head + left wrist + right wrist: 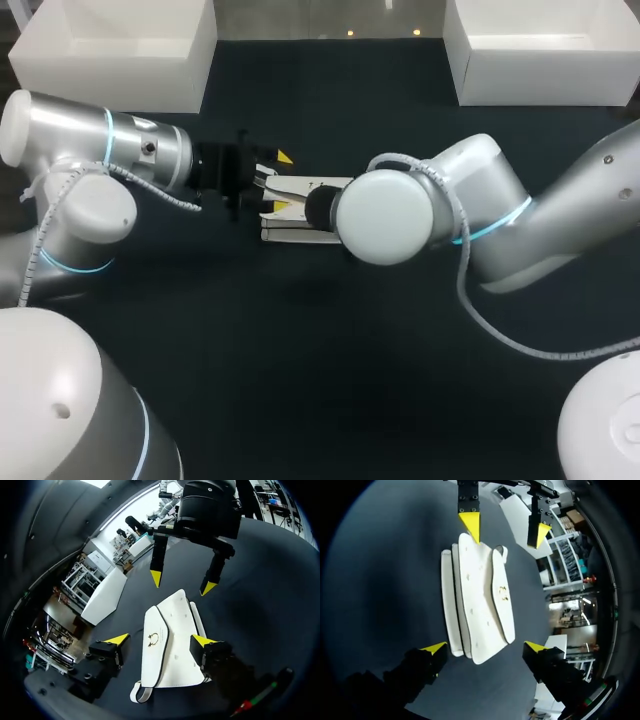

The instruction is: Pick up the bag, open it, inspect its contents, close it, and place it on the opposite side

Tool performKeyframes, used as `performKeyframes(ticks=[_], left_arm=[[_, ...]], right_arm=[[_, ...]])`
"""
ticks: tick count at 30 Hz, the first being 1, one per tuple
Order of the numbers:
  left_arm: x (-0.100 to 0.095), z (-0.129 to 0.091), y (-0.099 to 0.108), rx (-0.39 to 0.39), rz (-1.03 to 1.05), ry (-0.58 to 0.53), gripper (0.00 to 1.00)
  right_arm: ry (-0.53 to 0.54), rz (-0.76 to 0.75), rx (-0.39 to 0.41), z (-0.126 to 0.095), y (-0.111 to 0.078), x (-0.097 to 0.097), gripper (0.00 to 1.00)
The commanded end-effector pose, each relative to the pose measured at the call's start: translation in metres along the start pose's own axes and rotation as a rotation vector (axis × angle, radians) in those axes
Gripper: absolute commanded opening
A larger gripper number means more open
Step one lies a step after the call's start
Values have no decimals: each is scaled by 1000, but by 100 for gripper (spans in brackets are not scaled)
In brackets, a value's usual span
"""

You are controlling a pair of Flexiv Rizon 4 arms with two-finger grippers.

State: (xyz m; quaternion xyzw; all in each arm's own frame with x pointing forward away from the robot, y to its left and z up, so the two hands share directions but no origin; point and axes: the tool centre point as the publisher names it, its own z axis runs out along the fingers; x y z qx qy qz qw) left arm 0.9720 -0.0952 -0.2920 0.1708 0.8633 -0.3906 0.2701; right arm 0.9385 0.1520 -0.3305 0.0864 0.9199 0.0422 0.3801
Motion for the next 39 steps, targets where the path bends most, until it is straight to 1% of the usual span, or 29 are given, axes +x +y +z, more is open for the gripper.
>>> performKeyframes(ticks=[1, 2, 4, 6, 7, 8, 12, 18, 22, 26, 27, 28, 29, 30, 32, 33, 39], left_arm=[[4, -20, -9, -49, -24, 32, 89], [5, -23, -10, -63, -42, 43, 94], [8, -26, -12, -76, -66, 74, 96], [10, -30, -13, -111, -94, 95, 100], [11, -31, -14, -121, -107, 105, 100], [13, -33, -15, -154, -123, 113, 100], [19, -35, -16, -194, -192, 170, 100], [21, -40, -16, -224, -308, 250, 100], [23, -44, -12, -227, -372, 301, 100], [26, -44, -9, -223, -422, 357, 100], [27, -44, -8, -235, -427, 360, 100], [28, -43, -7, -246, -430, 372, 100], [30, -42, -7, -243, -444, 388, 100], [32, -39, -6, -257, -451, 404, 100], [32, -37, -3, -270, -468, 426, 100], [32, -38, -2, -312, -445, 422, 100], [32, -38, -2, -312, -445, 422, 100]], right_arm=[[62, 0, 3, -18, -5, -14, 100], [84, 12, -4, -20, -7, -17, 100], [123, 20, 7, -23, -10, -22, 100], [156, 23, 6, -27, -11, -25, 100], [180, 27, 18, -28, -11, -27, 100], [190, 22, 17, -29, -11, -28, 100], [269, 17, 12, -35, -11, -31, 100], [350, 1, 35, -41, -12, -37, 100], [392, -11, 46, -45, -11, -40, 100], [437, 0, 53, -44, -12, -42, 100], [451, 5, 50, -43, -13, -42, 100], [455, -2, 67, -42, -13, -43, 100], [474, 1, 72, -42, -13, -42, 100], [495, 4, 77, -40, -14, -42, 100], [562, 55, 99, -35, -16, -42, 100], [562, 55, 99, -35, -16, -42, 100], [562, 55, 99, -35, -16, -42, 100]])
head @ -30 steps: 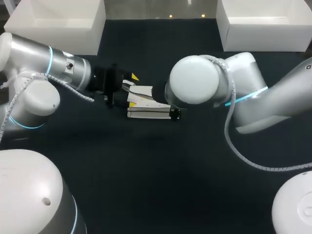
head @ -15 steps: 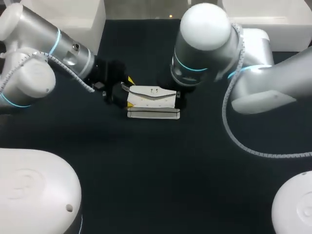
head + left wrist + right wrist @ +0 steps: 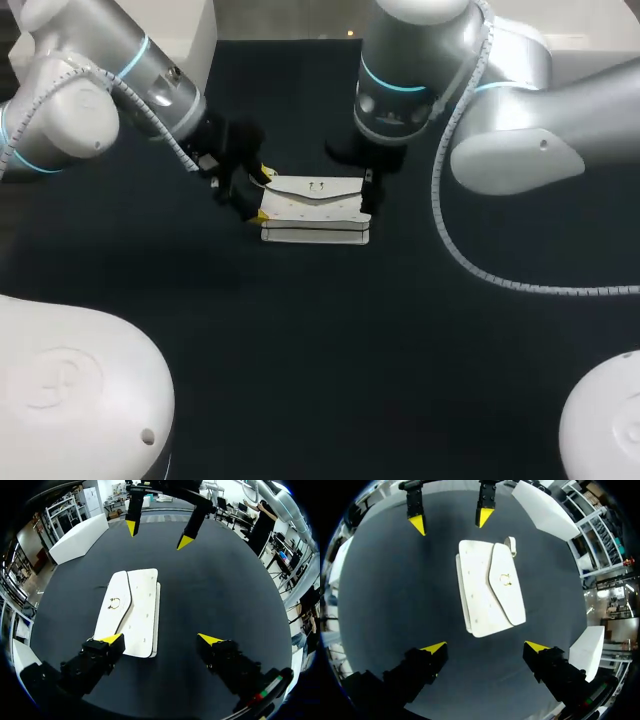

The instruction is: Pick up the bag, open it, inspect its contents, close it, and place it on the opposite side

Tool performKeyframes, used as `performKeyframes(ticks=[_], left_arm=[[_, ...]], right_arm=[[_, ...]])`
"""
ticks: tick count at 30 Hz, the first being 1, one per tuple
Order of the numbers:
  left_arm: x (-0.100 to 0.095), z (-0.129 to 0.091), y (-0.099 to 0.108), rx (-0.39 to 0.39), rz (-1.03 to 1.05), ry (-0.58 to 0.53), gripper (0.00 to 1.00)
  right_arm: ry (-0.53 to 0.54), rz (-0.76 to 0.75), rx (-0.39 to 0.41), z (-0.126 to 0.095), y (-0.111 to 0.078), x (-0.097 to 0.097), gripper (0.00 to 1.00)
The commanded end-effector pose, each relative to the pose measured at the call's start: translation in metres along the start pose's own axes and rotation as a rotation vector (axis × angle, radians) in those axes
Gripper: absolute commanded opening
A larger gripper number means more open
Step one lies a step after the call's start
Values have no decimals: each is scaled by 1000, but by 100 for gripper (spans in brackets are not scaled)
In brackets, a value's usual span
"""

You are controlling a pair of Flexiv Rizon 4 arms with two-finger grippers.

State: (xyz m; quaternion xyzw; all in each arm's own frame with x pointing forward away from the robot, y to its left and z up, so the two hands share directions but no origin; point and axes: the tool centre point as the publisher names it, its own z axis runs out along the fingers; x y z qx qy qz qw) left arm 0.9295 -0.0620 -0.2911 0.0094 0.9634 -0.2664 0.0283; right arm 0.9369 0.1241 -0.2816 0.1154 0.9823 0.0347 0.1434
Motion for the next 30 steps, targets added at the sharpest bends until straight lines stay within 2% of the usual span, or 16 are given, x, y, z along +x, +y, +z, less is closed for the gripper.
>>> performKeyframes(ticks=[1, 19, 25, 30], left_arm=[[-4, 0, -3, -14, -1, 25, 100], [-6, 1, -3, -8, -31, 26, 100], [-11, 6, 1, -9, -279, -62, 100], [-12, 3, -2, -14, -524, -112, 100]], right_arm=[[77, -1, 18, -1, 5, -4, 100], [77, -1, 18, -1, 5, -4, 100], [117, 266, 113, 7, 9, -18, 100], [222, 511, 145, 3, 8, -27, 100]])
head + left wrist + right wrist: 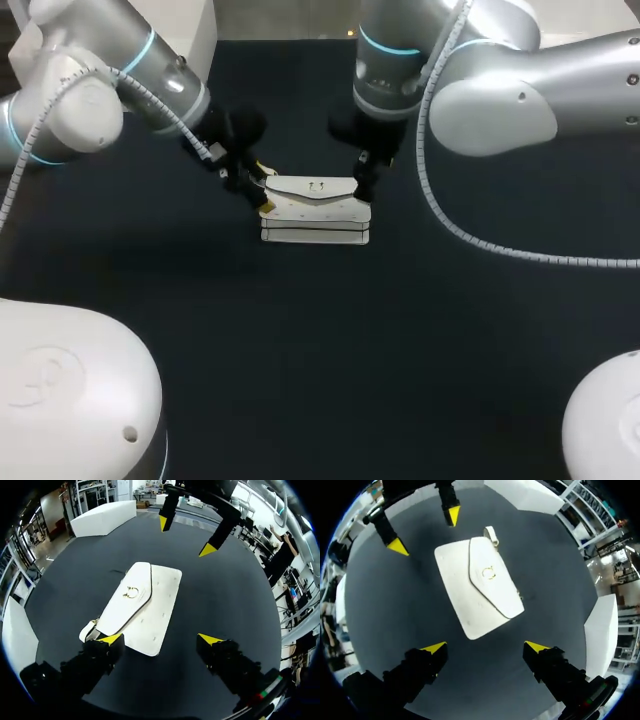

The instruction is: Pick up the bag, open it, inspect its contents, close it, and place it on the opposite side

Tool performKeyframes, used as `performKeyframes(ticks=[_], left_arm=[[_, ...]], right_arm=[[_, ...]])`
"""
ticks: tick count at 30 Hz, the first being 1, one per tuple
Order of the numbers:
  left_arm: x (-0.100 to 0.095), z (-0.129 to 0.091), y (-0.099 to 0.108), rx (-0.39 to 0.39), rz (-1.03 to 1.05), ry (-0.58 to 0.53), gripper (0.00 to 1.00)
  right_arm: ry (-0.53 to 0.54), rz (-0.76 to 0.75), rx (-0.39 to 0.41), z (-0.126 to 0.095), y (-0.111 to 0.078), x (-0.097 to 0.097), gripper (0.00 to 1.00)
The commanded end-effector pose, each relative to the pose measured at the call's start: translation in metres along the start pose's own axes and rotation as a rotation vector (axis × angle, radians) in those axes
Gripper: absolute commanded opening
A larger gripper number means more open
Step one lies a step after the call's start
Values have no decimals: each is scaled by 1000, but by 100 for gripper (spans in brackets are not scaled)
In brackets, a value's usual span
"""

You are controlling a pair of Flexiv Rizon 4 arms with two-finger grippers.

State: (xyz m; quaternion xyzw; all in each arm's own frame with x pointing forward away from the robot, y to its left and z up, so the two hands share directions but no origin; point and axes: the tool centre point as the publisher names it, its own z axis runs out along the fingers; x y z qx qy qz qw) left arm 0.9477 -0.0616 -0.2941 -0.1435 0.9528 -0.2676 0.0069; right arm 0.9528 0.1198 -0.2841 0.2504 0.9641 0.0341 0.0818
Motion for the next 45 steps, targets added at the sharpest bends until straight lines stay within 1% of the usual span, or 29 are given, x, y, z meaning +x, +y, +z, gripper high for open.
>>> performKeyframes(ticks=[1, 3, 6, 8, 9, 11, 12, 15, 17, 18, 19, 20, 22, 23, 25, 26, 28, 30, 32, 35, 38, 45], left_arm=[[6, -2, -4, -9, -273, -82, 100], [7, -6, -5, -2, -361, -107, 100], [9, -13, -7, 22, -489, -115, 100], [9, -17, -7, 49, -564, -111, 100], [9, -18, -6, 52, -610, -128, 100], [5, -20, -3, 86, -705, -104, 100], [3, -21, -2, 98, -756, -114, 100], [-3, -22, 4, 140, -894, -58, 100], [-7, -21, 9, 184, -990, -48, 100], [-9, -21, 11, 199, -1023, -46, 100], [-10, -21, 13, 214, -1045, -24, 100], [-11, -21, 15, 226, -1067, -25, 100], [-13, -19, 18, 238, -1109, 0, 100], [-15, -18, 19, 248, -1126, 3, 100], [-18, -15, 21, 254, -1157, 42, 100], [-20, -13, 22, 264, -1186, 42, 100], [-26, -10, 24, 276, -1233, 78, 100], [-32, -6, 26, 285, -1283, 94, 100], [-36, -3, 29, 296, -1337, 137, 100], [-41, 0, 33, 325, -1395, 166, 100], [-46, 5, 34, 334, -1415, 203, 100], [-55, 14, 32, 354, -1466, 265, 100]], right_arm=[[134, 276, 99, -6, 11, -10, 100], [185, 371, 110, -7, 9, -14, 100], [245, 492, 112, -8, 5, -18, 100], [274, 569, 99, -9, 1, -20, 100], [299, 602, 93, -8, 0, -21, 100], [327, 674, 73, -7, -4, -23, 100], [348, 695, 56, -6, -7, -24, 100], [397, 792, 16, -2, -13, -27, 100], [374, 860, 0, 2, -16, -28, 100], [401, 879, -15, 3, -18, -29, 100], [404, 896, -22, 4, -19, -29, 100], [381, 935, -38, 6, -20, -29, 100], [414, 970, -64, 7, -23, -30, 100], [408, 999, -73, 8, -24, -30, 100], [445, 1031, -102, 10, -25, -32, 100], [443, 1055, -114, 10, -25, -32, 100], [461, 1080, -134, 12, -24, -34, 100], [467, 1110, -140, 16, -22, -36, 100], [492, 1131, -147, 20, -20, -39, 100], [540, 1156, -162, 26, -17, -43, 100], [578, 1186, -177, 31, -14, -48, 100], [622, 1223, -182, 39, -4, -53, 100]])
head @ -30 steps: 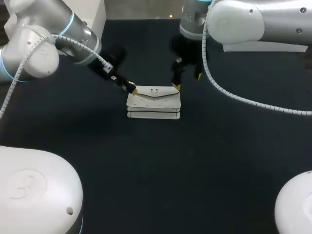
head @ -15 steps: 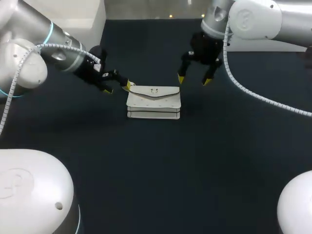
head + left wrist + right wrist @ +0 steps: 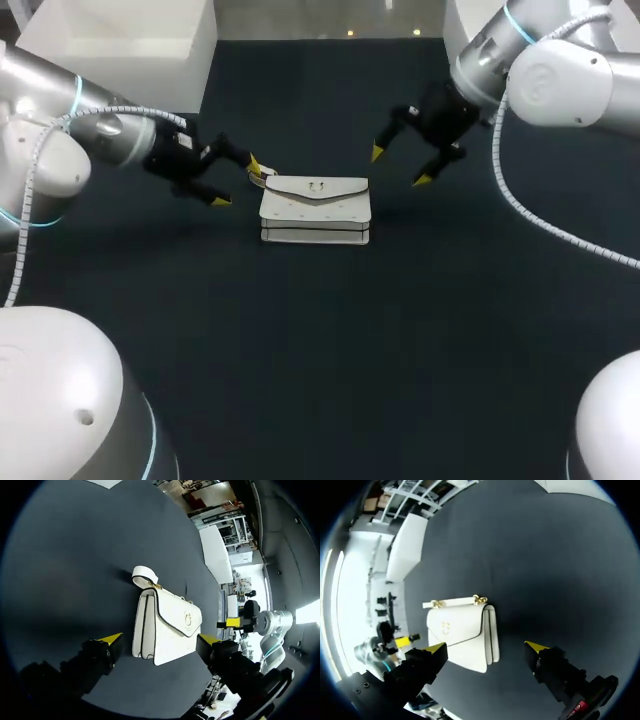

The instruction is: Pick up the bag, open it, inspect its contents, close it, and place it on the opposite side

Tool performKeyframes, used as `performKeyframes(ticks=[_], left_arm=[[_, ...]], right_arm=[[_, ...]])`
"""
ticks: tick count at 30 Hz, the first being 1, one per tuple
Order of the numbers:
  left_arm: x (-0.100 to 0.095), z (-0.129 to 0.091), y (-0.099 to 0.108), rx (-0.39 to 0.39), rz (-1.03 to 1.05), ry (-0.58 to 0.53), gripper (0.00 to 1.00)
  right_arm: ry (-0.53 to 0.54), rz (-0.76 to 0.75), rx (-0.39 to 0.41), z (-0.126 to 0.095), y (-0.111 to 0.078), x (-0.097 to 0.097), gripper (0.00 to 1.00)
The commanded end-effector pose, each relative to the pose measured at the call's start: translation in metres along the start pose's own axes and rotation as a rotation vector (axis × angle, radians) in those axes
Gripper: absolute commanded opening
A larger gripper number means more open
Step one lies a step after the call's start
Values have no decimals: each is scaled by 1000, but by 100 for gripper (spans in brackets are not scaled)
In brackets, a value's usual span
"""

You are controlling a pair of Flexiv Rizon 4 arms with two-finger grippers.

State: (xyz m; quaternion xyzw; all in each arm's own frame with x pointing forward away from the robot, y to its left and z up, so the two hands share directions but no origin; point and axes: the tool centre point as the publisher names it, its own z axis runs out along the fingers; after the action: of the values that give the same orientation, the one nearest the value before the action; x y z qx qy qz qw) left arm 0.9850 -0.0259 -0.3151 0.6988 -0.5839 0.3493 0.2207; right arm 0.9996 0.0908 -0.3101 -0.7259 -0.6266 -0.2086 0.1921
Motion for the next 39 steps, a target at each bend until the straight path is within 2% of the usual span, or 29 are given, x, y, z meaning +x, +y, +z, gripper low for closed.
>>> performKeyframes(ticks=[1, 14, 27, 29, 39], left_arm=[[-7, 12, -7, -21, -87, 105, 100], [-7, 22, -6, -31, -64, 260, 100], [-3, 32, -9, -32, -43, 396, 100], [-2, 25, -13, -26, -22, 352, 100], [-2, 25, -13, -26, -22, 352, 100]], right_arm=[[60, 5, 10, 6, 4, -1, 100], [156, -8, 24, 20, 4, 13, 100], [264, -50, 72, 34, 4, 19, 100], [264, -50, 72, 34, 4, 19, 100], [264, -50, 72, 34, 4, 19, 100]])
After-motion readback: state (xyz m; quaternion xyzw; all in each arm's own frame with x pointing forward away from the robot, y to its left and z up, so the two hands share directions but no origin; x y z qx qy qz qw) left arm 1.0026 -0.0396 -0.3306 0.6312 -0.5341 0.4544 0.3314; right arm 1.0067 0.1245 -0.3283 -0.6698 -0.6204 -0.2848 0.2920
